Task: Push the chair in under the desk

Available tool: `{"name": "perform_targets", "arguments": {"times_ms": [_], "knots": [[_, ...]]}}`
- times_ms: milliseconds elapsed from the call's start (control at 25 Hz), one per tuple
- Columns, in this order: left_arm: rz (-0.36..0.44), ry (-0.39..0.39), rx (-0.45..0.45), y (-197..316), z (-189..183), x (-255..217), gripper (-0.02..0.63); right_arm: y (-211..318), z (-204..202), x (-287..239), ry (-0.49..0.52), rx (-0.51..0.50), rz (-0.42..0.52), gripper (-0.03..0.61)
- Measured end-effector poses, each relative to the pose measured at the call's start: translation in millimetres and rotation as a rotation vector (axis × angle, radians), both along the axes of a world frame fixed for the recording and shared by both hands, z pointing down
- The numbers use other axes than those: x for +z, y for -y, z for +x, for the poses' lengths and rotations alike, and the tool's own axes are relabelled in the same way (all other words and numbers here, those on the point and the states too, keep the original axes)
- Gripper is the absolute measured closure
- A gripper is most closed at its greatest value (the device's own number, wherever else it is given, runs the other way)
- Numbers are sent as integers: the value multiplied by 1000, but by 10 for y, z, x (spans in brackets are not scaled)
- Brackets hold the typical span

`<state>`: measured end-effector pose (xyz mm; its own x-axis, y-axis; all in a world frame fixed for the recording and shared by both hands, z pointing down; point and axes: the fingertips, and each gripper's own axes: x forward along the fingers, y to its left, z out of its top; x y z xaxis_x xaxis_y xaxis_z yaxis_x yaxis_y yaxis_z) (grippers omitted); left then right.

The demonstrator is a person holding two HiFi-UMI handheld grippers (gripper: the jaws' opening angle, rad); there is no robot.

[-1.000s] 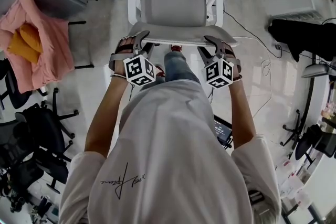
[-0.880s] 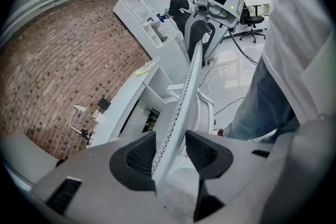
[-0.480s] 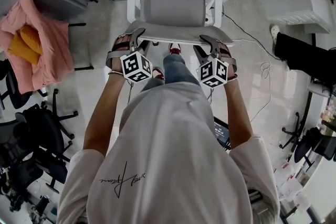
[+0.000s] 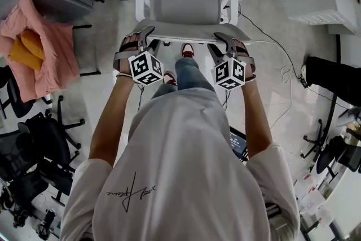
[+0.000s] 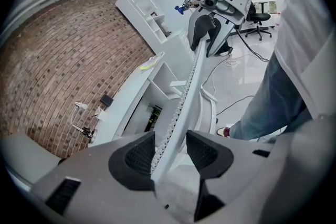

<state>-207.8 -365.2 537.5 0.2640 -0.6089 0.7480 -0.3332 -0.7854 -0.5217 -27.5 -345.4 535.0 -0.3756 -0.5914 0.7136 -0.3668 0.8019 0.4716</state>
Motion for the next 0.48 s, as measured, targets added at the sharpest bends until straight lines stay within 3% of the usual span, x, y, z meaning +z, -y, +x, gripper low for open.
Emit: {"name": "perform_targets", "arguments": {"times_ms": [480], "knots": [[26,-10,3,-20,62,1,430,25,70,15,-7,-16,13,397]]}}
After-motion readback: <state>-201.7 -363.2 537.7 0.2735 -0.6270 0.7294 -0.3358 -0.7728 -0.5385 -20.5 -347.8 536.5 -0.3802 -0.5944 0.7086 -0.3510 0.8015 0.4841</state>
